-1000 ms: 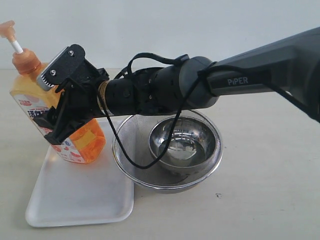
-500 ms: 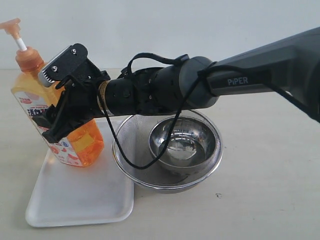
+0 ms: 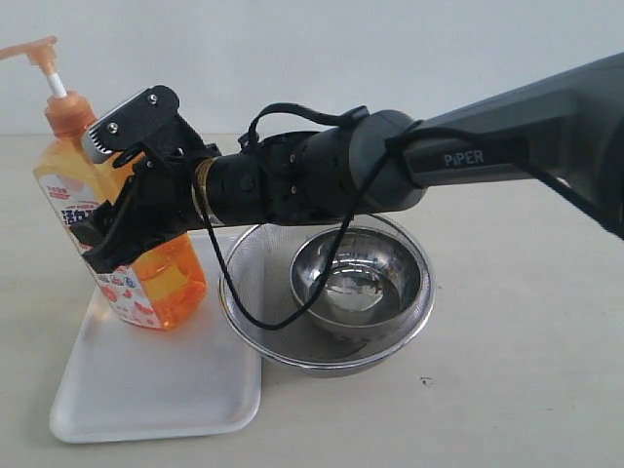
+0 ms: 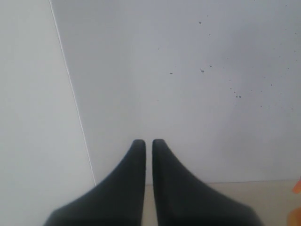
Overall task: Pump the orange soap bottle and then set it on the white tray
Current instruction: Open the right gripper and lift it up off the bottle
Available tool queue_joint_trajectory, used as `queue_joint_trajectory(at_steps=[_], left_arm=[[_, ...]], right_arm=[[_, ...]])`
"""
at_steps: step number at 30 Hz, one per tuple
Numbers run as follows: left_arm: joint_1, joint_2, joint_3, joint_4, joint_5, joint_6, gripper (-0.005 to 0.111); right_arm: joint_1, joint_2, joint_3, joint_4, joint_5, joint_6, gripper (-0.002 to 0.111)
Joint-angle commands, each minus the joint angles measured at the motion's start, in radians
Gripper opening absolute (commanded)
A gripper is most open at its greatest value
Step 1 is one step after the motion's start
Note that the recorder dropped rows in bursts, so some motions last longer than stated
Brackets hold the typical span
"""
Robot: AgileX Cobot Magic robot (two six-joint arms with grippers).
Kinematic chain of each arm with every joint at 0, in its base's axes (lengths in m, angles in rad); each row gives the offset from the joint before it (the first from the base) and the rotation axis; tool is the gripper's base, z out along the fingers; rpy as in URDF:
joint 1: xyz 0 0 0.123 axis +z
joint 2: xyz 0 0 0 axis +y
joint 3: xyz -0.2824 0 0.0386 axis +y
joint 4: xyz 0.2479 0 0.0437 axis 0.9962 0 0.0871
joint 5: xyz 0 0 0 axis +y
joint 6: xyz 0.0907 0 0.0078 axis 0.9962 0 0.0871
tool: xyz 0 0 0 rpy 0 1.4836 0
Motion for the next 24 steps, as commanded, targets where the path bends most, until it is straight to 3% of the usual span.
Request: queue_joint_trajectory(at_steps=[1, 4, 18, 24], left_arm=[[-0.003, -0.002, -0.004, -0.004, 0.002, 0.001, 0.005], [-0.003, -0.002, -0.004, -0.004, 0.002, 0.001, 0.005], [-0.003, -0.002, -0.004, -0.004, 0.002, 0.001, 0.005], [-0.003, -0.002, -0.004, -0.008, 0.002, 0.001, 0.005]], right_arm=[[-0.001, -0.025, -0.015, 0.024, -0.036, 0.033, 0.085], [-0.001, -0.025, -0.015, 0.024, -0.027, 0.039, 0.093], [-0.001, -0.035, -0.015, 0.006, -0.024, 0.039, 0.093], [-0.001, -0.111, -0.015, -0.159, 0.018, 0.127, 0.093]])
